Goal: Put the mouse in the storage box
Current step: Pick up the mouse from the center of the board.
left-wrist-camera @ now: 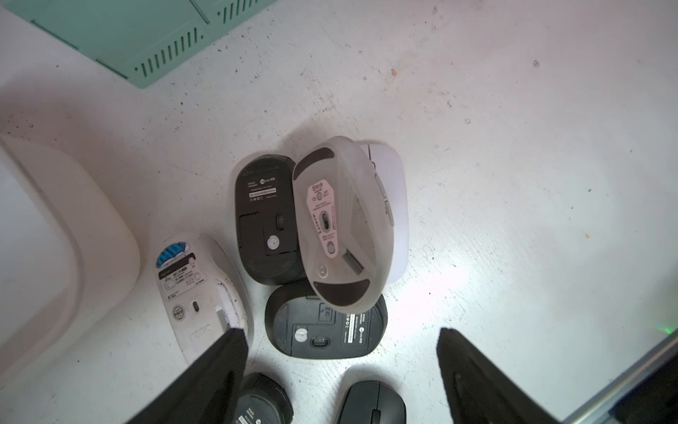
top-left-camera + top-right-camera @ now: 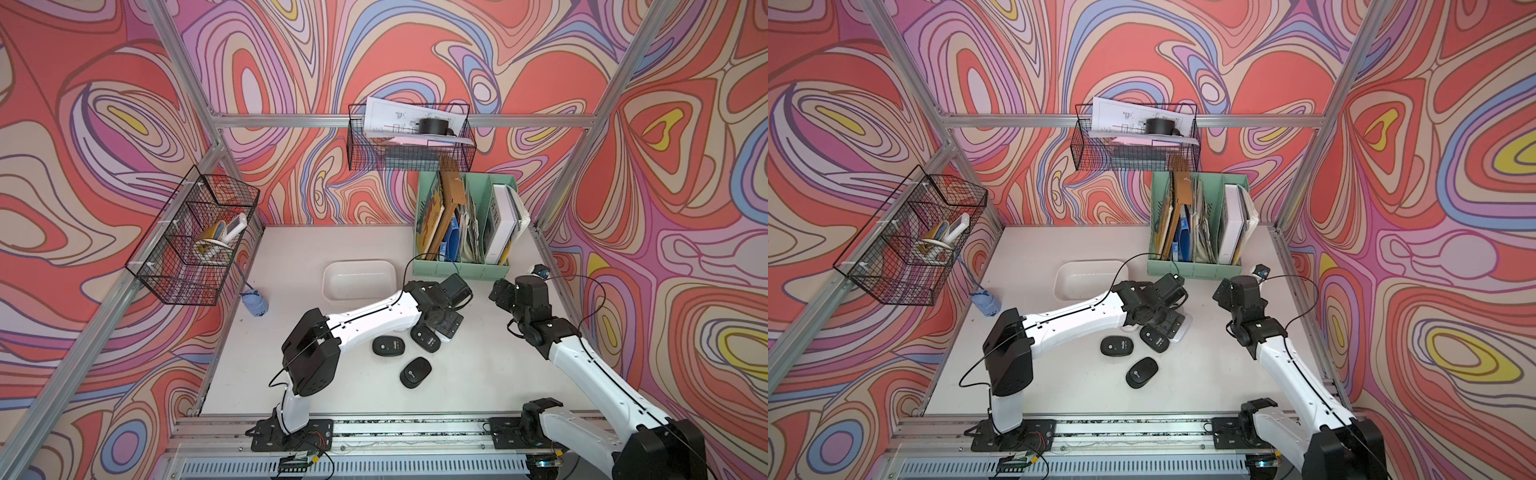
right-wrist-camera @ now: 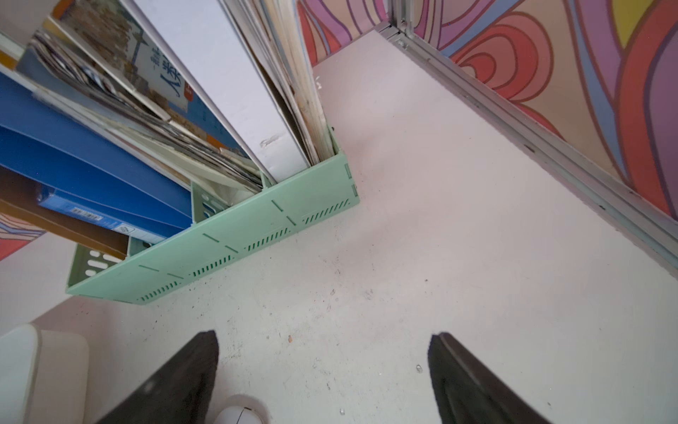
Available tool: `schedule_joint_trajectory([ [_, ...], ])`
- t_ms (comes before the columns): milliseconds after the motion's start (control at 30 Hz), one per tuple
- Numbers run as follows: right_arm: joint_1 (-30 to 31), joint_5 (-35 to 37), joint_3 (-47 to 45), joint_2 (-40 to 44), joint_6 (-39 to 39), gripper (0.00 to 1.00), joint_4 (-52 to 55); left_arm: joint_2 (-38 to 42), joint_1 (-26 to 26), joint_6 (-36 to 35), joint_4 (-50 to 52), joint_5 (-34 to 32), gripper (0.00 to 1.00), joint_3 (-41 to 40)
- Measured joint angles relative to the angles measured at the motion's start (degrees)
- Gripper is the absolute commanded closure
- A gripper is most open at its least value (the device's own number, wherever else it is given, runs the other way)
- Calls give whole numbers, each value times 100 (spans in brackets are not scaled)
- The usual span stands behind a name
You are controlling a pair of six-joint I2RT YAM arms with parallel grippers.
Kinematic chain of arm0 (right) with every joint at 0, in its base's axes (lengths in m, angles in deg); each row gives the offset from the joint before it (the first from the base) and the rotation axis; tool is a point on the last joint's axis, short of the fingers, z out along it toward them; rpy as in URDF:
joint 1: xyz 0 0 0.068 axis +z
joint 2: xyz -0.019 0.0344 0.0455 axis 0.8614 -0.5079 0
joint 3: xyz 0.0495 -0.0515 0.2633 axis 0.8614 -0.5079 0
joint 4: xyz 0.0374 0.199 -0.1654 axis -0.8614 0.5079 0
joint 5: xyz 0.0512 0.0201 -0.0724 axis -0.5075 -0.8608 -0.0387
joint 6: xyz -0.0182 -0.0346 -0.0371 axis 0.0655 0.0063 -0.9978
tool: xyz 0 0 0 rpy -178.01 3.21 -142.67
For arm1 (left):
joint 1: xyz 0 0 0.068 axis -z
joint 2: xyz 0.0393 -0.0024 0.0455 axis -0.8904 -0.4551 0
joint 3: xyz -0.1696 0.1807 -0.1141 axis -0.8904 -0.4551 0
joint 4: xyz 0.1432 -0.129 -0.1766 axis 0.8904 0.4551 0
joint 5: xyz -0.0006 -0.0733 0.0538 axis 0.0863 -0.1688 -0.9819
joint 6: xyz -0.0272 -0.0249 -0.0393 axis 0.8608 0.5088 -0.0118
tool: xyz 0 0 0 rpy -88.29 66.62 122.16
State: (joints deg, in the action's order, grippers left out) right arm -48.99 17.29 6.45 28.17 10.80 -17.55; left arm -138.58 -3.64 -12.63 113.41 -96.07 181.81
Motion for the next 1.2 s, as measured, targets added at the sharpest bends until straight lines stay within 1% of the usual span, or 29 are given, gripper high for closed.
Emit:
schedule_joint_trajectory([
  [133, 0, 205, -131, 216, 111, 8, 136, -367, 144, -144, 214, -310, 12, 476],
  [333, 0, 428, -205, 398, 219, 9, 289, -1014, 201, -302, 442, -584, 13, 1154],
  [467, 0, 599, -208, 710, 341, 9, 450, -1543, 225, -361, 621, -774, 15, 1609],
  [600, 0, 706, -221, 1058, 426, 9, 579, -1869, 229, -369, 754, -962, 18, 1816],
  [700, 0, 748, -223, 1209, 457, 10, 634, -2017, 229, -374, 817, -1086, 25, 1858],
  [867, 0, 772, -227, 1268, 466, 9, 728, -2208, 229, -385, 944, -1226, 46, 1961],
  [1033, 0, 769, -232, 1266, 466, 9, 750, -2227, 223, -372, 988, -1394, 66, 1978],
  [1133, 0, 758, -256, 1266, 466, 9, 748, -2225, 208, -356, 973, -1381, 74, 1965],
  [1200, 2, 732, -269, 1261, 466, 10, 756, -2173, 186, -321, 872, -1285, 76, 1871],
])
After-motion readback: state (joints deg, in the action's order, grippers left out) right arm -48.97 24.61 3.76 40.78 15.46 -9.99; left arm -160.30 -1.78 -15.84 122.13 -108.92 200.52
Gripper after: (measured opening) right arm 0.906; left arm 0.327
